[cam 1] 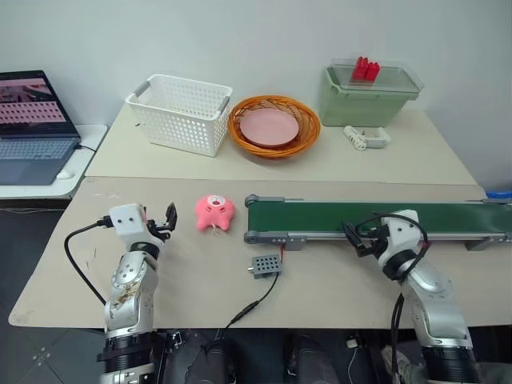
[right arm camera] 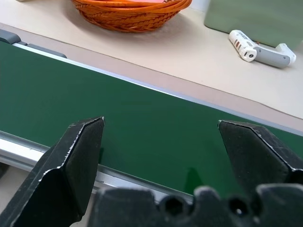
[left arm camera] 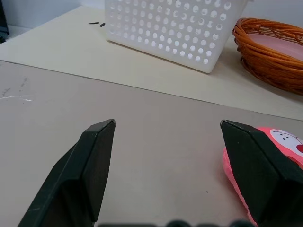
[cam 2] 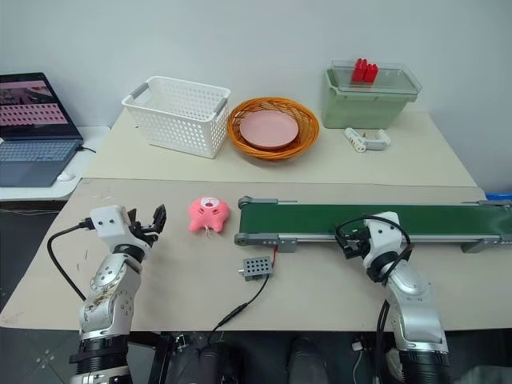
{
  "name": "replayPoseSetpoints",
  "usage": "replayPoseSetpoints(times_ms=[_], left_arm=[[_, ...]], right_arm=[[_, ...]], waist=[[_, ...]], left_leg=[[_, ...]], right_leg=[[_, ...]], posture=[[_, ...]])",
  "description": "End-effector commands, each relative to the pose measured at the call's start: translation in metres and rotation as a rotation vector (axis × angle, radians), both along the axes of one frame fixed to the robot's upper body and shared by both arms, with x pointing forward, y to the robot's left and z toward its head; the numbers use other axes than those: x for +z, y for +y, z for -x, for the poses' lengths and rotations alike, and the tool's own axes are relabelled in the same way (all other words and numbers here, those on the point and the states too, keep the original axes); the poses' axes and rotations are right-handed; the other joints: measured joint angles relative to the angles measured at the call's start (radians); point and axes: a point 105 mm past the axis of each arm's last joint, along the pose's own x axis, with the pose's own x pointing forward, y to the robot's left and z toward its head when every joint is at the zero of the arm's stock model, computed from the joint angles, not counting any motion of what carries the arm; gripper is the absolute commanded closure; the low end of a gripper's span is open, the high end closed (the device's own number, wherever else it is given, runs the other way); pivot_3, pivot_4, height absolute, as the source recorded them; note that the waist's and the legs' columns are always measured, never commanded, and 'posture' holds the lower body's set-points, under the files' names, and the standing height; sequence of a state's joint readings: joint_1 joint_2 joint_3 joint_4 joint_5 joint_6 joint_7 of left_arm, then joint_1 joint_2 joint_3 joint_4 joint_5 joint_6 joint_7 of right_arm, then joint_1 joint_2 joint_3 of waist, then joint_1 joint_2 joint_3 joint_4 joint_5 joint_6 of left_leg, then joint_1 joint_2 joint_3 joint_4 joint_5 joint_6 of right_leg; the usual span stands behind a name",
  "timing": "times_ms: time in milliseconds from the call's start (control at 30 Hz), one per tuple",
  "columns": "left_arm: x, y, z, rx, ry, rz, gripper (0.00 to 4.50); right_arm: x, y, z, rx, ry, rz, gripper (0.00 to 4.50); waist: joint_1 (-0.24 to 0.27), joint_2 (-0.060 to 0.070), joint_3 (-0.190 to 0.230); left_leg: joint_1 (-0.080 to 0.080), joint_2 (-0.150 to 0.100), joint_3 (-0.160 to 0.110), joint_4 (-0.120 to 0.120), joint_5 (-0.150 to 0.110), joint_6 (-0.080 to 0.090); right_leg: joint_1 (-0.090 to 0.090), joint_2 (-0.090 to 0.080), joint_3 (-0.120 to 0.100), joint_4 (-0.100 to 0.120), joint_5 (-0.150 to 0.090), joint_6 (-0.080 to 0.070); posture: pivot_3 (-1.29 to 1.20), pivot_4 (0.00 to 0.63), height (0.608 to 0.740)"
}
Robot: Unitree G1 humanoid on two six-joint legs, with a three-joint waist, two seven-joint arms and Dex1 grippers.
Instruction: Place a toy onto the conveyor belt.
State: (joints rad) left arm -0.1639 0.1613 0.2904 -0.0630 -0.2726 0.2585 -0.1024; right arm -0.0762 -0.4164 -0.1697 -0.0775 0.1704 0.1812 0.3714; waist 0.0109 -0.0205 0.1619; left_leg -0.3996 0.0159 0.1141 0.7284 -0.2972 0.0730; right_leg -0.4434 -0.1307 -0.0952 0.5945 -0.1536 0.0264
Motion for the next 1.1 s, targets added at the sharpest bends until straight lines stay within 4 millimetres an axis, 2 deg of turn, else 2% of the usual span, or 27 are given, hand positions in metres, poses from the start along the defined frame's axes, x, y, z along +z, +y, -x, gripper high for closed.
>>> replayPoseSetpoints(times_ms=[33, 133, 367, 500, 567, 800, 1100], left_arm=[[0.008, 0.0, -0.003, 0.0, -0.03, -0.004, 0.71], [0.0, 0.002, -0.003, 0.015, -0.002, 0.005, 0.71], [0.002, 0.007, -0.001, 0.036, -0.015, 0.007, 0.71], [0.009, 0.013, 0.001, 0.02, -0.037, -0.023, 0.71], [0.018, 0.015, 0.002, -0.013, -0.068, -0.041, 0.71], [0.05, 0.009, 0.005, -0.213, -0.135, -0.1, 0.71], [0.066, -0.011, 0.003, -0.588, -0.082, -0.163, 0.71]], right_arm=[[0.016, -0.001, 0.0, -0.004, -0.061, 0.006, 0.0], [0.016, 0.002, -0.002, 0.005, -0.062, 0.005, 0.0], [0.015, 0.004, -0.005, 0.015, -0.058, 0.004, 0.0], [0.015, 0.006, -0.007, 0.022, -0.056, 0.005, 0.0], [0.015, 0.007, -0.008, 0.027, -0.055, 0.006, 0.0], [0.013, 0.008, -0.009, 0.033, -0.05, 0.007, 0.0], [0.012, 0.011, -0.012, 0.04, -0.049, 0.001, 0.0]], waist=[[0.0, 0.0, 0.0], [0.0, 0.0, 0.0], [0.0, 0.0, 0.0], [0.0, 0.0, 0.0], [-0.001, 0.0, 0.0], [-0.001, 0.0, 0.0], [-0.002, 0.001, 0.0]], left_leg=[[0.0, 0.0, 0.0, 0.0, 0.0, 0.0], [0.0, 0.0, 0.0, 0.0, 0.0, 0.0], [0.0, 0.0, 0.0, 0.0, 0.0, 0.0], [0.0, 0.0, 0.0, 0.0, 0.0, 0.0], [-0.001, 0.0, 0.0, 0.0, 0.0, -0.001], [-0.002, 0.0, 0.0, 0.0, 0.003, -0.004], [-0.005, 0.0, 0.001, -0.001, 0.004, -0.007]], right_leg=[[0.0, 0.0, 0.0, 0.0, 0.0, 0.0], [0.0, 0.0, 0.0, 0.0, 0.0, 0.0], [0.0, 0.0, 0.0, 0.0, 0.0, 0.0], [0.0, 0.0, 0.0, 0.0, 0.0, 0.0], [-0.001, 0.0, 0.0, 0.0, 0.0, 0.0], [-0.003, 0.0, 0.0, 0.0, 0.0, 0.0], [-0.008, 0.001, 0.0, 0.001, 0.0, 0.0]], posture=[[0.0, 0.15, 0.74], [0.0, 0.15, 0.74], [0.0, 0.15, 0.74], [0.0, 0.15, 0.74], [0.0, 0.15, 0.74], [0.0, 0.15, 0.74], [0.0, 0.15, 0.74]])
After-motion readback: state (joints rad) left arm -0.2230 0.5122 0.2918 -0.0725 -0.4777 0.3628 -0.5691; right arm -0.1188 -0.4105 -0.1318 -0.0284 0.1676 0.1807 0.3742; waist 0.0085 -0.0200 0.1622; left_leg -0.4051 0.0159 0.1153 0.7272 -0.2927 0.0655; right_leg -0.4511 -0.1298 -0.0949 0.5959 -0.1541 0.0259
